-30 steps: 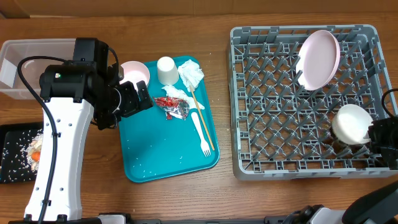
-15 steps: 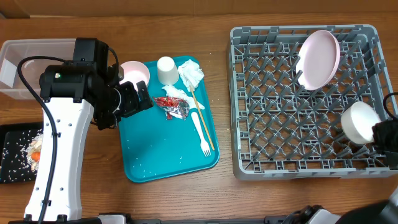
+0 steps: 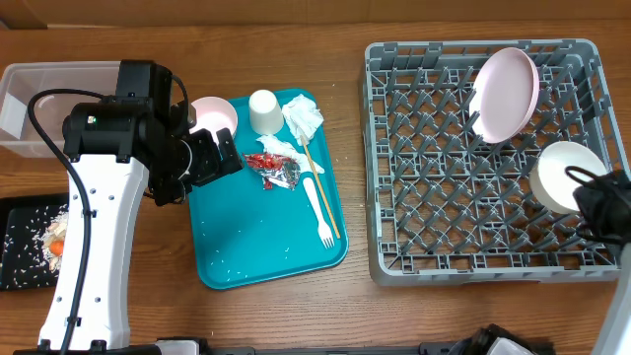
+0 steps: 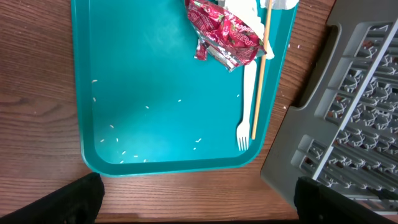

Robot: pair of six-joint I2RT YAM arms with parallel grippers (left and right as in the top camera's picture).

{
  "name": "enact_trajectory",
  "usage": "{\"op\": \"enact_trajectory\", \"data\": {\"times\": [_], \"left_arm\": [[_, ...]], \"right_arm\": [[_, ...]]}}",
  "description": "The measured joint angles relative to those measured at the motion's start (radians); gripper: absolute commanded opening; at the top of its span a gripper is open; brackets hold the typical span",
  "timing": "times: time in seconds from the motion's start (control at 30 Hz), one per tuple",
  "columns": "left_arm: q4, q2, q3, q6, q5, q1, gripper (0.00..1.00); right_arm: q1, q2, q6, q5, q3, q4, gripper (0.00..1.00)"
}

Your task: Sort waste into correct bins and load items into the dishwasher rack

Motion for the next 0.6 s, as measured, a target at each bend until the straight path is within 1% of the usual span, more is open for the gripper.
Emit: {"op": "enact_trajectory", "data": {"times": [0.17, 0.4, 0.47, 0.6], "left_arm": [[0.0, 0.0, 0.0, 0.0, 0.0, 0.0, 1.0], [-0.001, 0.0, 0.0, 0.0, 0.0, 0.0, 1.0], [0.0, 0.0, 0.0, 0.0, 0.0, 0.0, 1.0], [0.0, 0.0, 0.0, 0.0, 0.0, 0.0, 1.0]], "right_arm": [[0.162, 0.0, 0.068, 0.147, 0.0, -0.011, 0.04], [0.41, 0.003, 0.22, 0.388, 0.0, -0.079, 0.04], [0.449, 0.011, 0.264, 0.444, 0.0, -0.099, 0.04], [0.467, 0.04, 0.308, 0.508, 0.0, -0.114, 0.04]]}}
